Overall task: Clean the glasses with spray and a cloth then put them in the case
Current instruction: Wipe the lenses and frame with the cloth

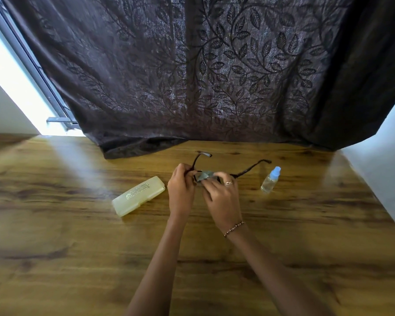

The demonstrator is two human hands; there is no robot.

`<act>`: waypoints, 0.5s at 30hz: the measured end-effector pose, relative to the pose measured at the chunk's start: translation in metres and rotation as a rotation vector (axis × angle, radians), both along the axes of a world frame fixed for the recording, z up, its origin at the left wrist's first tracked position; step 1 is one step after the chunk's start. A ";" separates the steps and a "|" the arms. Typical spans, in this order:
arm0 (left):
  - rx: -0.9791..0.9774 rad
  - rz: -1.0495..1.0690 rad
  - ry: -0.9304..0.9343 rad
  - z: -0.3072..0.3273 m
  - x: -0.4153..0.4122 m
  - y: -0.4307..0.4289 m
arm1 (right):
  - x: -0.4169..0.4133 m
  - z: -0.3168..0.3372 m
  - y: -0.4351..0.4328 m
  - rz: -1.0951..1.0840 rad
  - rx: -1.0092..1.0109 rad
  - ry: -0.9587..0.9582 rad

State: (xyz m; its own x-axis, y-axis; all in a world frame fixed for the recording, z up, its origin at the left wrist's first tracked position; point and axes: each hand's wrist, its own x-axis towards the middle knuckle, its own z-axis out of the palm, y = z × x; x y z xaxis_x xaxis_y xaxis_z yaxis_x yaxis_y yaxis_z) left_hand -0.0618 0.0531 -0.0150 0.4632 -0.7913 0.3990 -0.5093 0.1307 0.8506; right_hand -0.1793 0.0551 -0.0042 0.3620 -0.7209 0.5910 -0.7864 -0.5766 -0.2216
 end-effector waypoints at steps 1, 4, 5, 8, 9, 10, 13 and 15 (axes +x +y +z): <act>-0.008 -0.010 0.008 0.000 -0.001 0.000 | 0.001 0.000 0.000 0.023 0.012 -0.018; -0.023 -0.018 0.041 0.002 -0.001 -0.001 | -0.001 0.004 -0.003 -0.010 0.014 0.079; -0.027 -0.010 0.043 0.002 -0.001 -0.001 | -0.001 0.004 -0.004 -0.037 0.000 0.094; -0.025 0.005 0.057 0.003 -0.002 -0.001 | -0.001 0.005 -0.003 -0.036 -0.045 -0.046; -0.027 0.005 0.057 0.003 -0.002 -0.001 | 0.000 0.005 -0.003 -0.009 -0.050 -0.097; -0.033 0.001 0.054 0.003 -0.001 -0.001 | 0.001 0.006 -0.002 0.020 -0.045 -0.123; -0.052 -0.024 0.057 0.006 0.000 -0.001 | -0.001 0.008 -0.007 0.039 -0.041 -0.026; -0.046 -0.019 0.056 0.006 0.001 -0.001 | -0.004 0.010 -0.009 -0.015 -0.044 0.035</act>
State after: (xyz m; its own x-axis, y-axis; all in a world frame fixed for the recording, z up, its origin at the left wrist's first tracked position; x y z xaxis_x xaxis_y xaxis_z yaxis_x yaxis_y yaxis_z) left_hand -0.0609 0.0523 -0.0089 0.4705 -0.7817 0.4093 -0.4585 0.1798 0.8703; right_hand -0.1836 0.0460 0.0054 0.3726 -0.7001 0.6091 -0.8020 -0.5732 -0.1682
